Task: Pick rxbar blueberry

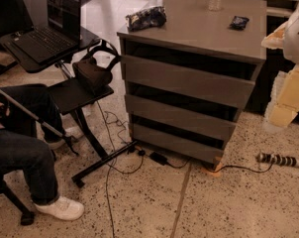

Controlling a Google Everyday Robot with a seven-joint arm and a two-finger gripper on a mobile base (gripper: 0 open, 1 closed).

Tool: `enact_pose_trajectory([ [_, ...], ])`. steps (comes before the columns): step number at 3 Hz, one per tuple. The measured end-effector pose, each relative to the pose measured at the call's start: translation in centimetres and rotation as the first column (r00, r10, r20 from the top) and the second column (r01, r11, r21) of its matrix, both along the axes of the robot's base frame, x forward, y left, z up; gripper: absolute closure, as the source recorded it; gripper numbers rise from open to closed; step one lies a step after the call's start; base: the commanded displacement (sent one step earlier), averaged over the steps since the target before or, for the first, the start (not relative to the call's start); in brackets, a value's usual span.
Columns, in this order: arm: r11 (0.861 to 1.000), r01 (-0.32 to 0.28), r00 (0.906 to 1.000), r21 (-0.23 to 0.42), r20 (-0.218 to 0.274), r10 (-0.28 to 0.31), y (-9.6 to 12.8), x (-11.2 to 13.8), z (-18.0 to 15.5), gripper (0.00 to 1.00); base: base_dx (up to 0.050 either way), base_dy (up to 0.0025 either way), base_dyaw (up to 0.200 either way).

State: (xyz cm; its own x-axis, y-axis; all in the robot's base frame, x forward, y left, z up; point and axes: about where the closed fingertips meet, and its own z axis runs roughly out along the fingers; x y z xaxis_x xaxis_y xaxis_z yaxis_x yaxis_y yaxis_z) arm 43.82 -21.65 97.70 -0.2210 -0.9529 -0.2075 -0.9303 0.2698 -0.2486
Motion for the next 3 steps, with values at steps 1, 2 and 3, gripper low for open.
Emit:
enact_pose_trajectory([
  [1,1.000,0.000,1.0000,0.000,0.000,0.000,0.00,0.00,0.00,0.00,0.024,0.00213,0.174],
  [2,1.000,0.000,1.0000,0.000,0.000,0.000,0.00,0.00,0.00,0.00,0.029,0.00238,0.162],
  [3,1.000,0.000,1.0000,0.000,0.000,0.000,0.00,0.00,0.00,0.00,0.000,0.00004,0.198],
])
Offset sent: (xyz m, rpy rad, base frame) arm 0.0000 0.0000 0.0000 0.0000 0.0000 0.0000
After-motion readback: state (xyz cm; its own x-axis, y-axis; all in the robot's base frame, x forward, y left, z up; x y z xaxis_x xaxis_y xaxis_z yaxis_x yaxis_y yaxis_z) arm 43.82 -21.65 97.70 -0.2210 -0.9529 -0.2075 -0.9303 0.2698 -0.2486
